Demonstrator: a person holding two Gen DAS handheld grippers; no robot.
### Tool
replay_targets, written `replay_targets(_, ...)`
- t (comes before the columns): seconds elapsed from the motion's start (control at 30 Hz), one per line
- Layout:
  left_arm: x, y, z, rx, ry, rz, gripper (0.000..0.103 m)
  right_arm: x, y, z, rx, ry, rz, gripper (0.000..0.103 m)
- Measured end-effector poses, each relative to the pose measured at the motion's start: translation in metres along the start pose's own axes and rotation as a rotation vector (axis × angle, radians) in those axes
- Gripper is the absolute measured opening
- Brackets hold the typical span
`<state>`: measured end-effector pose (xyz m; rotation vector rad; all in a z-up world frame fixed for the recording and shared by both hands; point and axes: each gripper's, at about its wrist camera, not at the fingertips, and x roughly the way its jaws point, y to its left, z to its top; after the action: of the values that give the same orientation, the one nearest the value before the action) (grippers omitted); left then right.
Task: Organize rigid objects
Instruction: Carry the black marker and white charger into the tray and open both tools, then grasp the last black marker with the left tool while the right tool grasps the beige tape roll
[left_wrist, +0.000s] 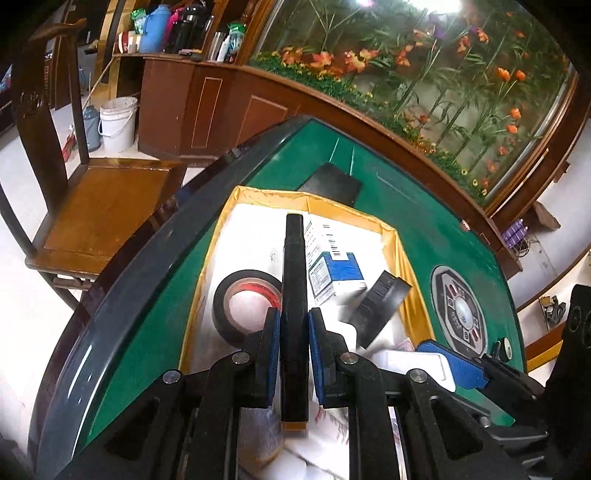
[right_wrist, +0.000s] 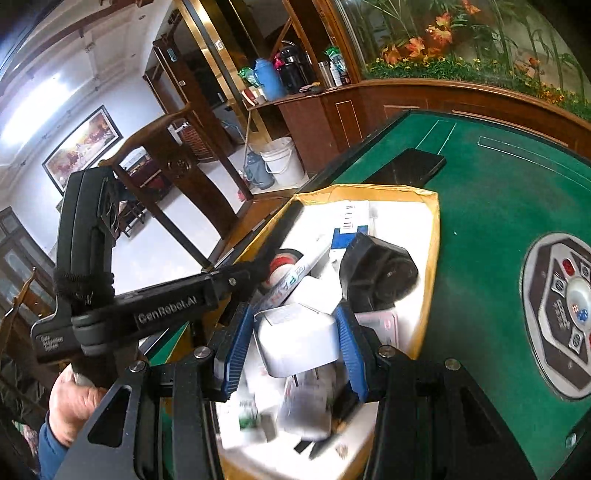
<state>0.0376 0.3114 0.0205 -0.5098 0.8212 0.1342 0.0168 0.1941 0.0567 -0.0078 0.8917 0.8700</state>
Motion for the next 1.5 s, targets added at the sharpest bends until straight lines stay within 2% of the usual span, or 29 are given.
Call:
replay_targets(0.27, 0.008, 0.004, 0.001, -0.010, 0.008, 0.004, 0.015, 0.029, 0.006, 0.003, -0.032, 0.040, -0.044, 0.046)
replay_targets(0.53, 0.000, 0.008, 0.002, -0.023, 0.011, -0.005, 0.015, 0.029, 0.016, -0.002, -0.092, 0.055, -0.004, 0.047)
replay_targets(0.67, -0.007, 0.010, 0.001, -0.034, 0.008, -0.006, 0.015, 0.021, 0.017, -0.007, -0.096, 0.049, 0.005, 0.052)
replay_targets(1.0, -0.024, 0.004, -0.012, -0.026, -0.003, -0.024, 0.018, -0.022, 0.008, -0.022, -0.070, 0.026, 0.090, 0.053)
replay_targets(1.23, -0.032, -0.011, -0.014, 0.003, -0.011, -0.020, 0.023, -0.065, -0.030, -0.038, 0.020, -0.010, 0.102, 0.053)
replay_targets(1.4, -0.041, -0.034, -0.017, 0.051, -0.016, -0.035, 0.023, -0.110, -0.075, -0.048, 0.085, -0.081, 0.060, 0.053)
replay_targets(1.5, -0.047, -0.064, -0.022, 0.112, -0.022, -0.057, 0.023, -0.138, -0.108, -0.053, 0.150, -0.137, 0.011, 0.053)
